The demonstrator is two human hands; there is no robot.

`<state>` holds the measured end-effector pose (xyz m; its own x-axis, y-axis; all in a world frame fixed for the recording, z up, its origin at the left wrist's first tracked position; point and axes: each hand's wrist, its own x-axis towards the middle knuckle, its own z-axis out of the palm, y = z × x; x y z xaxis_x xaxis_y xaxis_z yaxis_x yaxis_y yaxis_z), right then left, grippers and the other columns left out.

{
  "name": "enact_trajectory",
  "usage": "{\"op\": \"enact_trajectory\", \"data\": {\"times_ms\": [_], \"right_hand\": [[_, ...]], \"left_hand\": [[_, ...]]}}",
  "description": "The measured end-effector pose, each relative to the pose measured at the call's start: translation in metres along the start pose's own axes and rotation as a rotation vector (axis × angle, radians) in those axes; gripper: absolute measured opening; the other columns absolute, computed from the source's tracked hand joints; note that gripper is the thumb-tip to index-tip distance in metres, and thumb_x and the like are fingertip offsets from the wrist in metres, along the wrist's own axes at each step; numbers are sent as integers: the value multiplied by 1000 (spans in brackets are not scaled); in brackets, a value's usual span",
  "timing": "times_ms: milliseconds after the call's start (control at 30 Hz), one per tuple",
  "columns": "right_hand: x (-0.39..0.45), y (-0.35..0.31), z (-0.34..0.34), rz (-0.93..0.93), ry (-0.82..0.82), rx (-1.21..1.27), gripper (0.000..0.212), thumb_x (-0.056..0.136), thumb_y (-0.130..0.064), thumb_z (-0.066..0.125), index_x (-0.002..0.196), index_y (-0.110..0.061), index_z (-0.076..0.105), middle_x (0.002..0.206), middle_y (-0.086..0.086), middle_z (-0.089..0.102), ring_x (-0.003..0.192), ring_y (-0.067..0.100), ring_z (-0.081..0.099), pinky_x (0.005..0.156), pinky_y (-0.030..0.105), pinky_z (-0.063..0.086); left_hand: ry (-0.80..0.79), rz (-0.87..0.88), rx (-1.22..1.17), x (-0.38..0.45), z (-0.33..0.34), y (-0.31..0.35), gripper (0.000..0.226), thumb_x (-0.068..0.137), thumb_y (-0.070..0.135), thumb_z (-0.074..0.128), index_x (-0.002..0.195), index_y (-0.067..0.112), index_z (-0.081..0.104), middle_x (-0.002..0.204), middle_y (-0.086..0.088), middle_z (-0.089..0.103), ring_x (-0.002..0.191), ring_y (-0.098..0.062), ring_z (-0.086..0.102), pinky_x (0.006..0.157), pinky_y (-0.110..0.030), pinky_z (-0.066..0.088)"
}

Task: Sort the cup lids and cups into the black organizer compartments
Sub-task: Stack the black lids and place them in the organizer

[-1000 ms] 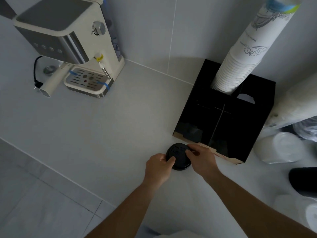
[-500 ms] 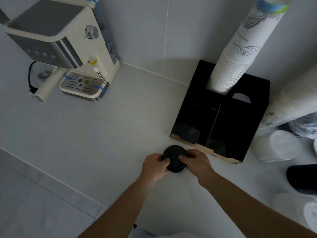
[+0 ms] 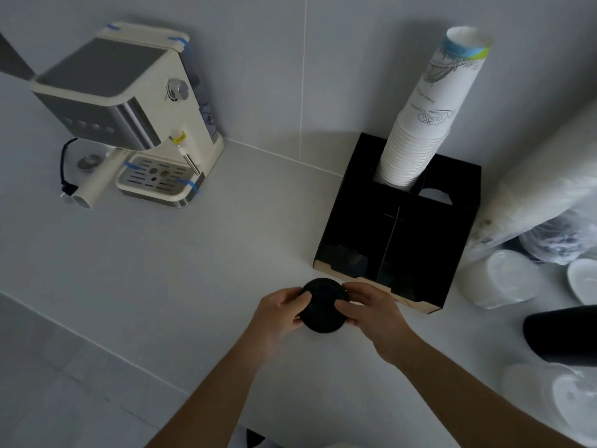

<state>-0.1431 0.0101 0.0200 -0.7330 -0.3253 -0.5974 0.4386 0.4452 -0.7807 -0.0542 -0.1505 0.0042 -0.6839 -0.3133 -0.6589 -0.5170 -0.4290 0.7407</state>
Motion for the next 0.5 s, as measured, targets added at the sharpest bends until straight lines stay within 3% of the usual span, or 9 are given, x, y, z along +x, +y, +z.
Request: {"op": "enact_trajectory", "data": {"times_ms": [133, 233, 500], "right_hand": [[-7, -7, -10, -51, -12, 48, 42, 81, -14, 77, 121, -21, 65, 120, -2, 68, 108, 21, 65, 91, 42, 57], [-12, -16, -18, -83, -32, 81, 38, 83, -13, 75, 118, -22, 65, 119, -2, 66, 108, 23, 65, 83, 40, 60], [-7, -44, -45, -164, -21, 73, 35, 84, -9, 73, 118, -14, 67, 107, 8, 74, 100, 28, 71, 82, 42, 60]], "left_hand": [[-23, 55, -23, -4, 3, 5, 40, 84, 20, 70, 119, 3, 64, 113, -15, 71, 106, -27, 68, 92, -42, 55], [-39, 90, -66, -6, 11, 14, 37, 84, 18, 71, 117, 2, 65, 111, -15, 71, 103, -25, 69, 89, -39, 57], [-69, 139, -138, -1, 38, 43, 34, 83, 17, 72, 114, 4, 66, 110, -13, 73, 101, -22, 71, 84, -32, 58]]}}
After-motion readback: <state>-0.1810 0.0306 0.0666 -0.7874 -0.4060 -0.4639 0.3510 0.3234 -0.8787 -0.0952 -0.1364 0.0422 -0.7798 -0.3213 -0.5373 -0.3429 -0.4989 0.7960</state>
